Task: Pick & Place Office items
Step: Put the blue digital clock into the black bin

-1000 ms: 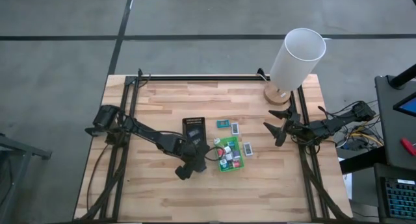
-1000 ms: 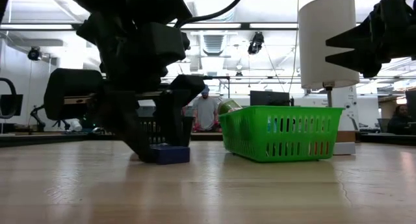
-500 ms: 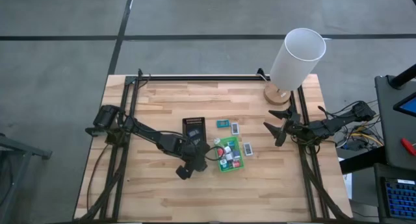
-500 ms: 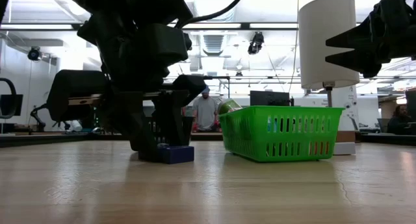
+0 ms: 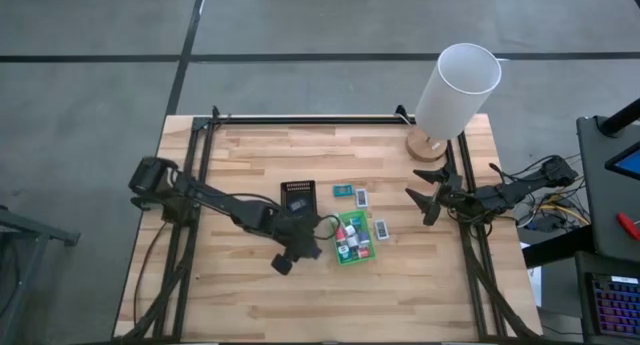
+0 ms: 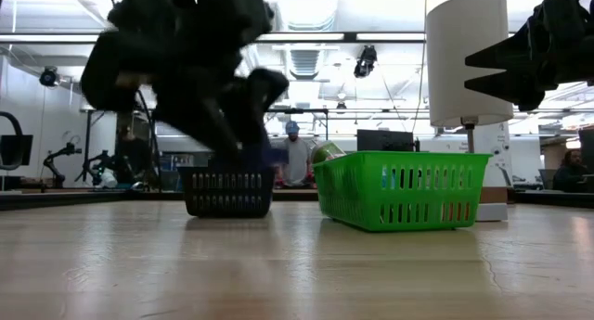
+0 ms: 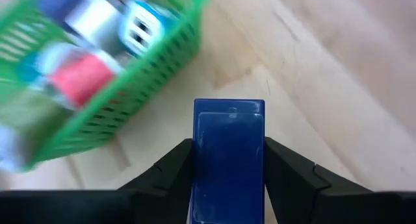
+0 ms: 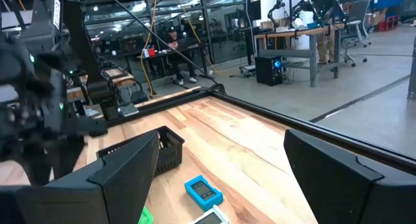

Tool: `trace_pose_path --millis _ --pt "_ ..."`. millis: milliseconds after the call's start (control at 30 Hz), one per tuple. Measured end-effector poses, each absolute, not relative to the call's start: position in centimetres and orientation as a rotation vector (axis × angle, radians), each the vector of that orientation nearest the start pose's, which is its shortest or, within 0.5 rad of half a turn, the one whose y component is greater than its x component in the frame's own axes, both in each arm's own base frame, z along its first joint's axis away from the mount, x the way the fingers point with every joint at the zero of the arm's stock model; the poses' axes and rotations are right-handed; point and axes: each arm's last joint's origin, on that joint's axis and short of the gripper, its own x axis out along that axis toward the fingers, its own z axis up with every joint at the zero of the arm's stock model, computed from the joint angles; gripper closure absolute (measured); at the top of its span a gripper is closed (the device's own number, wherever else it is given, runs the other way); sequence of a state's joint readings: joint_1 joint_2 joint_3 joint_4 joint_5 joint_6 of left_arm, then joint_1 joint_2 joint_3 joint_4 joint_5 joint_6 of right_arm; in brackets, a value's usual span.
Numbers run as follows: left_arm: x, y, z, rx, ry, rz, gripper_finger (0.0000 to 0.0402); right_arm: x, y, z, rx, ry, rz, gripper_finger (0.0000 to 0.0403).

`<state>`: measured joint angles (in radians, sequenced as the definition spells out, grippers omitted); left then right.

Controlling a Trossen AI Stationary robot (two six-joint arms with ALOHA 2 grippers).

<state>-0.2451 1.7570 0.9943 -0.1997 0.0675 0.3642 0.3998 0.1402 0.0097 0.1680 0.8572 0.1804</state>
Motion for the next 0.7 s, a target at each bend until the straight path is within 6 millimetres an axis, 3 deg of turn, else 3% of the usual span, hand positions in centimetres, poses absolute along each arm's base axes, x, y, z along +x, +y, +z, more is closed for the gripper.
trace_pose_path --millis 333,533,700 --pt "31.6 -7.4 20.1 0.29 0.868 -0.15 0.024 9.7 1.7 17.1 0.2 -0.072 -0.453 0.0076" --pt "30.5 -6.0 21.7 0.163 0.871 0.105 0.0237 9.7 1.7 17.1 0.2 -0.072 -0.453 0.0076" --pt "29.9 -4.2 21.9 0.047 0.919 0.213 0.0235 9.7 1.7 17.1 0.2 -0.072 -0.453 0.0076"
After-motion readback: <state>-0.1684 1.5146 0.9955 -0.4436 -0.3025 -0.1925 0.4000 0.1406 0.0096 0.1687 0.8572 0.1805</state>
